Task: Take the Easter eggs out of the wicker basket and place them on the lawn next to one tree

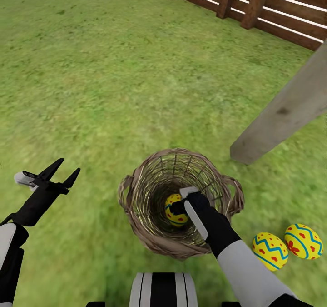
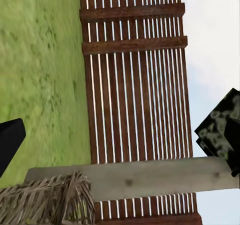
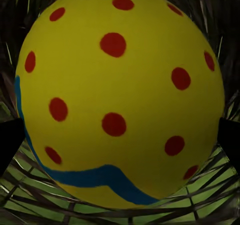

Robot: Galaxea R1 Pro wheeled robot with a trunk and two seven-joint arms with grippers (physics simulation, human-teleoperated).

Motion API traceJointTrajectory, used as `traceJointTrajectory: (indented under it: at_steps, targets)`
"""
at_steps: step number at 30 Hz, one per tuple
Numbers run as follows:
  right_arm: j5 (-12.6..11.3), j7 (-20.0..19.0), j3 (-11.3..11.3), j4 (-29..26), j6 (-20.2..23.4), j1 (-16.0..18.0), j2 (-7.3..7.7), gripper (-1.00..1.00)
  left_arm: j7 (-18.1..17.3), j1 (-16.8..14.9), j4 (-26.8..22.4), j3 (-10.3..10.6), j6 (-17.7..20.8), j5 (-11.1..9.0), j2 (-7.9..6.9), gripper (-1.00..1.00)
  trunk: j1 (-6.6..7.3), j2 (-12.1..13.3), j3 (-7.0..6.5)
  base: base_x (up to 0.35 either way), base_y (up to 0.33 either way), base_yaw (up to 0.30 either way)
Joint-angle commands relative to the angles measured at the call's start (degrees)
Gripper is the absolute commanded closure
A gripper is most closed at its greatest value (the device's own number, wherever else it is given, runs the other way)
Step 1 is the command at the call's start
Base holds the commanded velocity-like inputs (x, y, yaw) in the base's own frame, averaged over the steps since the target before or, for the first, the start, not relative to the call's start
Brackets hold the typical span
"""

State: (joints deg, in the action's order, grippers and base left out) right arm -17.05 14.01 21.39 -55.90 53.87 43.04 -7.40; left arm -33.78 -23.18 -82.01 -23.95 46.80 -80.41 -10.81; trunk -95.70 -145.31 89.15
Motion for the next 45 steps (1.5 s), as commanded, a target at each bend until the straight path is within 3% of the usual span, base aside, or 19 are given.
traceJointTrajectory:
  at_steps: [1,45]
  targets:
    - [-0.6,0.6,0.1,-0.1,0.1,0.0,0.02,1.0,-0.1,0.0,0.0,0.0,0.3,-0.1,0.0,-1.0,0.03,0.0,-0.2,0.0,0.0,0.0]
    - [-0.5,0.4,0.4,-0.3,0.3,0.0,-0.41,1.0,0.1,0.0,-0.1,0.0,0.7,-0.1,-0.88,-1.0,1.17,0.6,-9.94,0.0,0.0,0.0]
